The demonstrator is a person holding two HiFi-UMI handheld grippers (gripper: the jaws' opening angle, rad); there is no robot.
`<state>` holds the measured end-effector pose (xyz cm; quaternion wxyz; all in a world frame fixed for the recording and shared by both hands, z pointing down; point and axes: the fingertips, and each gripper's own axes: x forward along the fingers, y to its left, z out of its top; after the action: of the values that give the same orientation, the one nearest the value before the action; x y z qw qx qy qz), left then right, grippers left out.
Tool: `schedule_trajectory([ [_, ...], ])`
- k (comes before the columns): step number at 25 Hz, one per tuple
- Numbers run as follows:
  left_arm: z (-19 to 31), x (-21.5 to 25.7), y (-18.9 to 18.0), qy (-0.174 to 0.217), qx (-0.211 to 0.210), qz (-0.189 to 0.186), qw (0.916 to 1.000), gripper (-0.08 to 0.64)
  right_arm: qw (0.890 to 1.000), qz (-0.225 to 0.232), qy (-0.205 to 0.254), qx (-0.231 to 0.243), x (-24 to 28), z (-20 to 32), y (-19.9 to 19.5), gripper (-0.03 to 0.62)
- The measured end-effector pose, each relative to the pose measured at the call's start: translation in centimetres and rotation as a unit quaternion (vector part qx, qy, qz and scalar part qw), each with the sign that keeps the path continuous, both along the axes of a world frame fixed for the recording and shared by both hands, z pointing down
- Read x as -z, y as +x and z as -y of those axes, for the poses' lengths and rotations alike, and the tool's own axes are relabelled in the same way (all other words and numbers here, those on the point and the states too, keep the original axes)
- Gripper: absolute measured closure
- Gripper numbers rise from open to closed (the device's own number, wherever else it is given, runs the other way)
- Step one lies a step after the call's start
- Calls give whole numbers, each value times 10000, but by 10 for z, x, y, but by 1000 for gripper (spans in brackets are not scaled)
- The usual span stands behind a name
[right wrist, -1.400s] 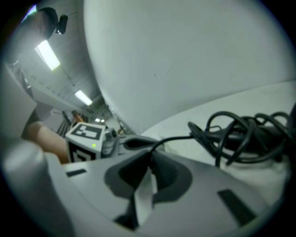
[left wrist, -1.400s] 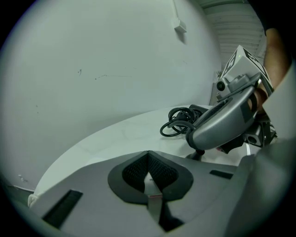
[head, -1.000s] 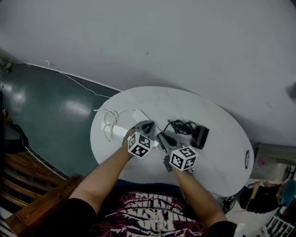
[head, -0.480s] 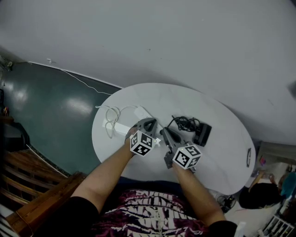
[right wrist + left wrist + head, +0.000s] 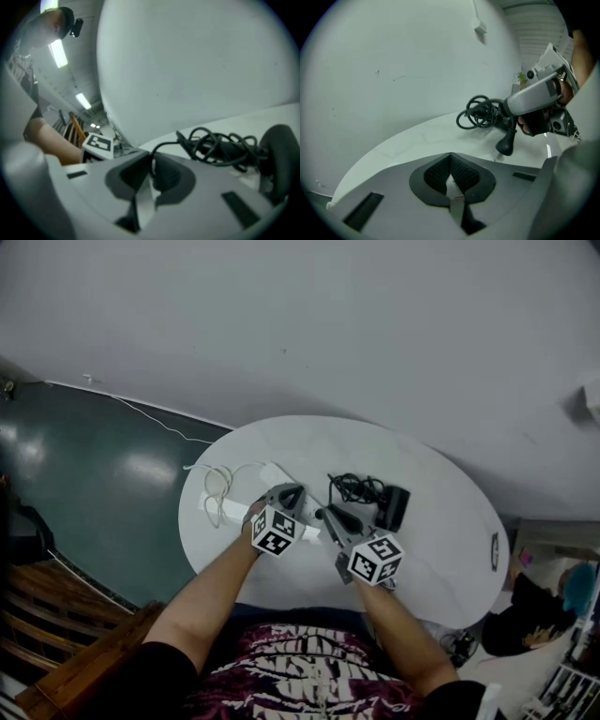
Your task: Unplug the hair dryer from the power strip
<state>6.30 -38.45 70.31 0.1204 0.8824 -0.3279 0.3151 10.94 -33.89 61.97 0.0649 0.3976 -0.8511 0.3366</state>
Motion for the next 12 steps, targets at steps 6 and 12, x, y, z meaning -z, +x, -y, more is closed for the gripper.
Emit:
schedule_trajectory([
  [6, -10, 35, -25, -26, 230, -703, 9973, 537, 9973, -366, -25, -642, -5, 3, 49, 543],
  [12, -40, 119, -97, 577, 913, -1183, 9871, 537, 9953, -184, 241, -917, 45, -22, 59, 541],
])
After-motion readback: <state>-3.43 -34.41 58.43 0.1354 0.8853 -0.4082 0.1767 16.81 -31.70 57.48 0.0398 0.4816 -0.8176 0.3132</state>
